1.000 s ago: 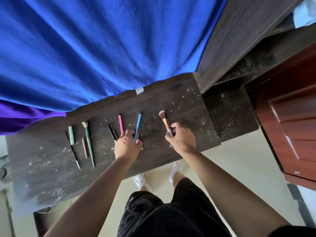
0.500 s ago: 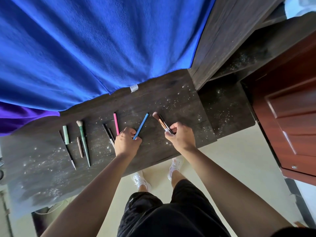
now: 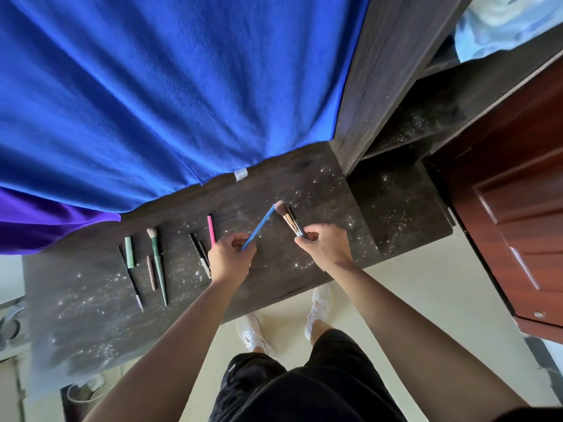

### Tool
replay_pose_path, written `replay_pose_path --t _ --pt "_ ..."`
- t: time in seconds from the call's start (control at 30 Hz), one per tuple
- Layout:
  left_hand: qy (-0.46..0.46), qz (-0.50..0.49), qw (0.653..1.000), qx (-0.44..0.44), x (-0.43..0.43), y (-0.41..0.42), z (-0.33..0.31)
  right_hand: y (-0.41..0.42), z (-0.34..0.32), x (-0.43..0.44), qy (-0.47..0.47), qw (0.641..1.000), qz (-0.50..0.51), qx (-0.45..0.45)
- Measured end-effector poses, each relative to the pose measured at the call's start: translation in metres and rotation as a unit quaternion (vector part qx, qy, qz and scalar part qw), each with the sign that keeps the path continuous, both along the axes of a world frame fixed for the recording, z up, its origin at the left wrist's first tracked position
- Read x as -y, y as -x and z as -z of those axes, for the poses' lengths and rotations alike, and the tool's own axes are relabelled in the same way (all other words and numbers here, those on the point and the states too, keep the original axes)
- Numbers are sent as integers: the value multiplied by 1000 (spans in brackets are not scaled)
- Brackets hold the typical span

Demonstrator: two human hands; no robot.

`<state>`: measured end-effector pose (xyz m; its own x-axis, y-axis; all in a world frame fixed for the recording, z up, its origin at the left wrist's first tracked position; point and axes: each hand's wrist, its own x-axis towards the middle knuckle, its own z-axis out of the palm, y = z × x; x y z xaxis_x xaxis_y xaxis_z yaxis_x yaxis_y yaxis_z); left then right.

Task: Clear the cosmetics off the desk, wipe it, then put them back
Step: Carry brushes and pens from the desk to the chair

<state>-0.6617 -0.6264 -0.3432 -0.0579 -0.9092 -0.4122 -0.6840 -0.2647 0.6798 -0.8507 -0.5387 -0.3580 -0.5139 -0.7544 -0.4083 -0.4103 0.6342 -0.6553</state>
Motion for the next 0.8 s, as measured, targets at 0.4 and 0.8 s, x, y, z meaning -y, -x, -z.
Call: replay_pose_path --t 0.4,0.8 --pt "35 97 976 -193 22 10 -93 -12 -97 -30 126 976 146 -102" --pt "-60 340 882 -320 -128 63 -149 -76 -171 -244 172 851 465 -175"
